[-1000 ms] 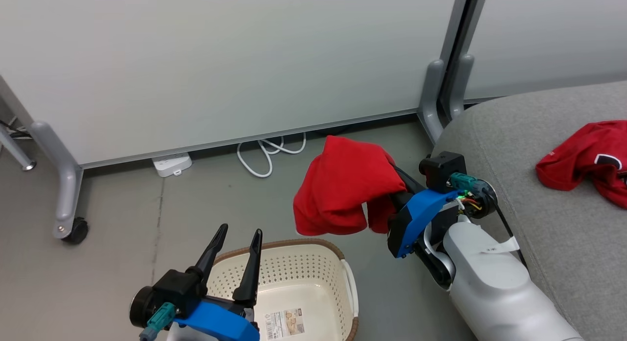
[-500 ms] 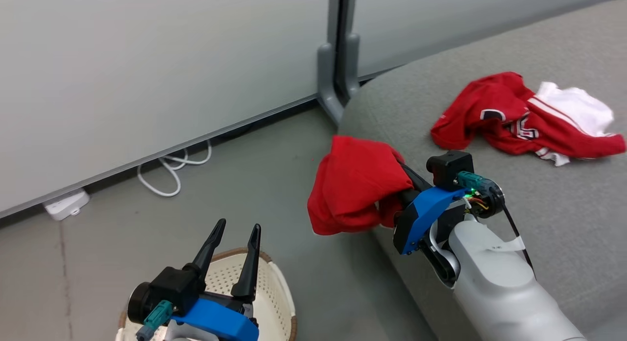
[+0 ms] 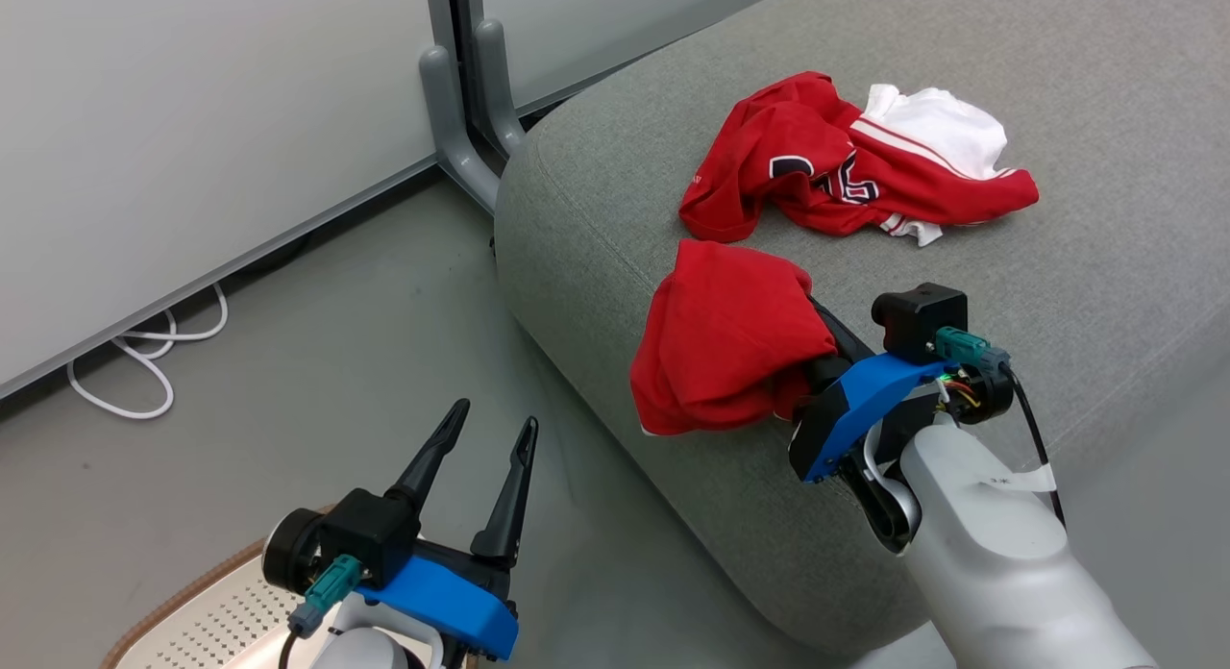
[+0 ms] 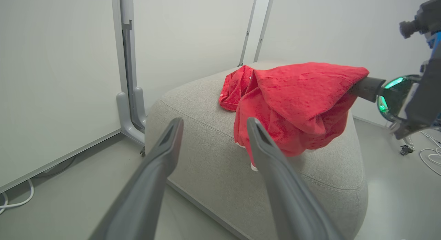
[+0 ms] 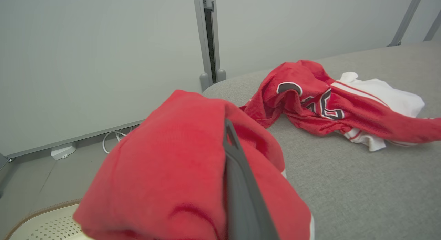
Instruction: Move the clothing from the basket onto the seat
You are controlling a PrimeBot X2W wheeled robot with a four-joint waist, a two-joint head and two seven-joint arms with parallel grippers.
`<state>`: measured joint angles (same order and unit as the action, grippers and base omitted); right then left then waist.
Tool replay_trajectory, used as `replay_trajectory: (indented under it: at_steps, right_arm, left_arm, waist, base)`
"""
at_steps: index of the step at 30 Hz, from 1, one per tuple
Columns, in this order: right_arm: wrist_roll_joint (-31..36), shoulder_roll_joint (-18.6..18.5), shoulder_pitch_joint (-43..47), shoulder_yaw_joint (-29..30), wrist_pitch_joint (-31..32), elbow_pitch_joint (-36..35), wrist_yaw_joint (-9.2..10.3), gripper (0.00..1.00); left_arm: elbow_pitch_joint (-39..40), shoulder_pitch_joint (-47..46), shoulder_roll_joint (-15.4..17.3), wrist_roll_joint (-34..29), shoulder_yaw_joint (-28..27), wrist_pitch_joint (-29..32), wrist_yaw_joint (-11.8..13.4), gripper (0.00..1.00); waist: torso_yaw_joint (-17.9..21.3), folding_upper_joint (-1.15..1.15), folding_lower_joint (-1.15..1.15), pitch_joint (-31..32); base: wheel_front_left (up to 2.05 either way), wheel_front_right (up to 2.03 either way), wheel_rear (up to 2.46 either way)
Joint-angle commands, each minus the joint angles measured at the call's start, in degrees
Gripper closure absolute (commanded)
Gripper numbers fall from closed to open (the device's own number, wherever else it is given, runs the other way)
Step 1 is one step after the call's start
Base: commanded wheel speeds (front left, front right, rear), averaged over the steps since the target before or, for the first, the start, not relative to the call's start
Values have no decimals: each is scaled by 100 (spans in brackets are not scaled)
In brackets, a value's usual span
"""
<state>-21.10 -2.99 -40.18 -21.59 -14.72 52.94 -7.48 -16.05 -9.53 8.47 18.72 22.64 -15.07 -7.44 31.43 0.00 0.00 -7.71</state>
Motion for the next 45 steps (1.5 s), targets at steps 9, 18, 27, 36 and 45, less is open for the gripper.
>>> replay_trajectory:
  at_steps: [9, 18, 27, 36, 45]
  right_arm:
    - [-78, 11, 223, 101, -48, -249, -2, 100]
    - [-51, -372, -1225, 1098, 285, -148, -2, 100]
    - [1, -1867, -2866, 2774, 612, -370, -3, 100]
    - [87, -2246, -2774, 3864, 335, -100, -2, 100]
    - [287, -1831, -2493, 4085, 78, 436, -2, 100]
  left_arm:
    - [-74, -156, 138, 57, 58, -14, -1, 0]
    - [261, -469, 366, -226, -13, -14, -1, 0]
    - [734, -1378, 1021, -433, 173, -15, -1, 0]
    - [1469, -1988, 1387, -691, 69, -13, 27, 0]
    - [1688, -1974, 1509, -688, 4, 44, 123, 0]
  waist:
    - [41, 0, 0, -152]
    - [-159, 0, 0, -1137]
    - [-767, 0, 0, -2883]
    - [-1175, 0, 0, -4045]
    - [-1200, 0, 0, -4284]
  base:
    - [0, 0, 0]
    - [0, 0, 0]
    - [0, 0, 0]
    - [0, 0, 0]
    - [0, 0, 0]
